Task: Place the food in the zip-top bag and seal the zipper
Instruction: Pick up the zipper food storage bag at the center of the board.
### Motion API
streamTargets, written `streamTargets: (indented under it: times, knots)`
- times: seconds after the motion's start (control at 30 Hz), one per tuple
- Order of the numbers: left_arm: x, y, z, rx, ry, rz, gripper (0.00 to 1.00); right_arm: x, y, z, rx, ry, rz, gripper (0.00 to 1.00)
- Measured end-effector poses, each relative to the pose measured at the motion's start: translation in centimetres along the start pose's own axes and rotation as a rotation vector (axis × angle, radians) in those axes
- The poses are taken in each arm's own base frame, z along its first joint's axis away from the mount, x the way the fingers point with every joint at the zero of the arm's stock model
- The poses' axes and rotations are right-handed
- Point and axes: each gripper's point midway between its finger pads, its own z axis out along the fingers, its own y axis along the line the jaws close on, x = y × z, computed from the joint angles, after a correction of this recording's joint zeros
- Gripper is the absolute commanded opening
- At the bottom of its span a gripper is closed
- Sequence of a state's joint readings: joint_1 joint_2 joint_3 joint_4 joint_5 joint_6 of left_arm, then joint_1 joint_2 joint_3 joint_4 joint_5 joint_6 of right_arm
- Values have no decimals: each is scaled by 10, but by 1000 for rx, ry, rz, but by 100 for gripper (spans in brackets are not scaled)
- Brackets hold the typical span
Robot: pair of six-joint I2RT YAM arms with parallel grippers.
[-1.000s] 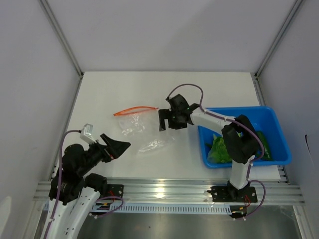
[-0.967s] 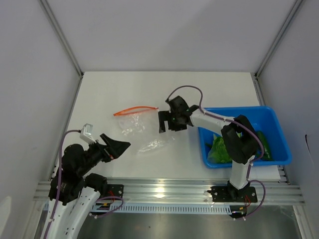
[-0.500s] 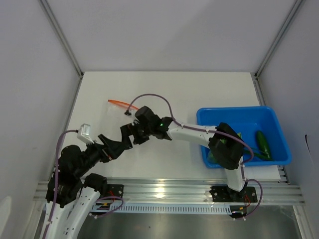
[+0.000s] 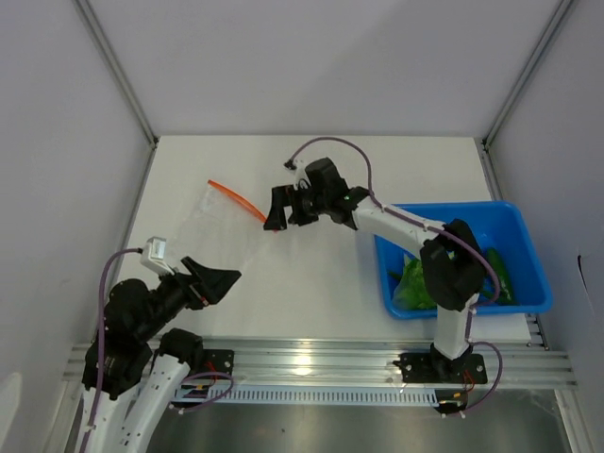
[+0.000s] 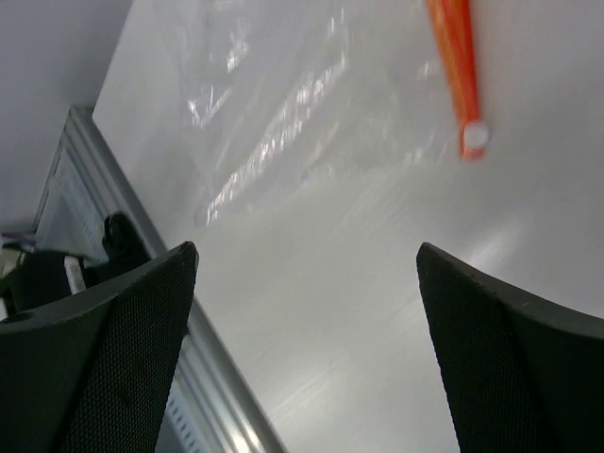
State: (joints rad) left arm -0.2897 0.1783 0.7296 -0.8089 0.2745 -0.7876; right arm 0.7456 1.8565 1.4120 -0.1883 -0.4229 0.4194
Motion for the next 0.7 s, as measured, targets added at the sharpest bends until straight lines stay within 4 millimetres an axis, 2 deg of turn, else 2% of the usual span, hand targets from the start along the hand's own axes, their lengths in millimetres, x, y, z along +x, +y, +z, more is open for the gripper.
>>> streamTargets:
  times: [0.1,0.17,0.37,0.47,0.57,0.7]
  knots:
    - [8,3,2,8,20,-18,97,-45,-2,29,-41,-58,-68,99]
    - [12,5,2,8,33,-27,97,-63,-10,55,-64,-87,-106,99]
    - [17,3,-4,36,32,-27,97,-49,-53,113,-68,-16,-121,99]
    - [19,3,-6,42,34,-30,97,-46,-65,127,-80,-2,-125,99]
    - [22,5,-4,39,45,-35,97,-46,-63,132,-135,6,-126,99]
    - [26,7,-2,38,61,-39,98,-49,-48,132,-235,0,-136,92]
